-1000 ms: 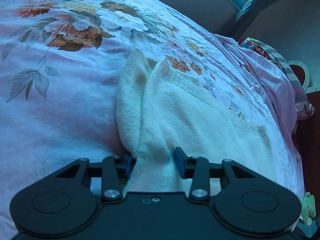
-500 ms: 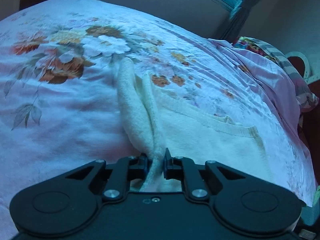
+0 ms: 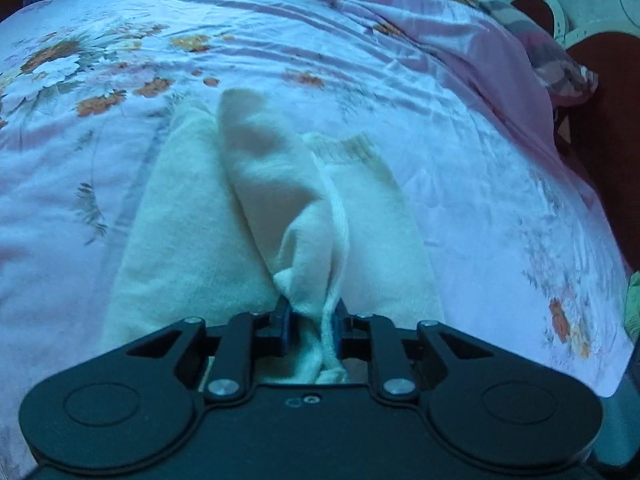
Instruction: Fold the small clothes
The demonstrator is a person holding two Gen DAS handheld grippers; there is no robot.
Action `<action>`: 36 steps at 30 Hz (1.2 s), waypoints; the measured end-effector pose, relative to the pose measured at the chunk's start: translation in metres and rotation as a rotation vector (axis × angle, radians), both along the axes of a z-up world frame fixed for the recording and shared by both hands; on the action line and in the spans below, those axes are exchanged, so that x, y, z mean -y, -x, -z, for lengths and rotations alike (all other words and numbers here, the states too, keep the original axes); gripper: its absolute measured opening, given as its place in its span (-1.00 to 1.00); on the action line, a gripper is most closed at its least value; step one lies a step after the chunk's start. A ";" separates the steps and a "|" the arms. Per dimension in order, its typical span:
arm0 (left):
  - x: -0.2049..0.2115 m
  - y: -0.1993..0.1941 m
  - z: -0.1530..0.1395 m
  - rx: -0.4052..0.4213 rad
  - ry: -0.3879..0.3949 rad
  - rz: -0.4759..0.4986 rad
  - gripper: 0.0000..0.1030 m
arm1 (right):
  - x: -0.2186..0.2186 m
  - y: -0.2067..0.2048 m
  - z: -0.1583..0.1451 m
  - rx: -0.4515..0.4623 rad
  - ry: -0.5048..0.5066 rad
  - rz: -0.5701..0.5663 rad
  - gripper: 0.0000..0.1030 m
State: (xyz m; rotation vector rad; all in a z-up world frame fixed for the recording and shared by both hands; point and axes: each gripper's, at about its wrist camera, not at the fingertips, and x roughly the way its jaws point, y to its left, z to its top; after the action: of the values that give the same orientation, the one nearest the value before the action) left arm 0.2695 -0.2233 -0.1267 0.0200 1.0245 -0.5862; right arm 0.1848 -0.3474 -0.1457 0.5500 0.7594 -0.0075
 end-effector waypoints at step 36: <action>-0.089 0.048 0.005 0.096 -0.048 -0.076 -0.40 | -0.003 -0.059 0.012 0.019 -0.139 -0.007 -0.58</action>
State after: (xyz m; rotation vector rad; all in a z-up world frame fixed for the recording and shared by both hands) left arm 0.2217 -0.1342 -0.1321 0.0514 0.9415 -0.4871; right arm 0.2439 -0.3441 -0.1575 0.6783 0.7466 0.0572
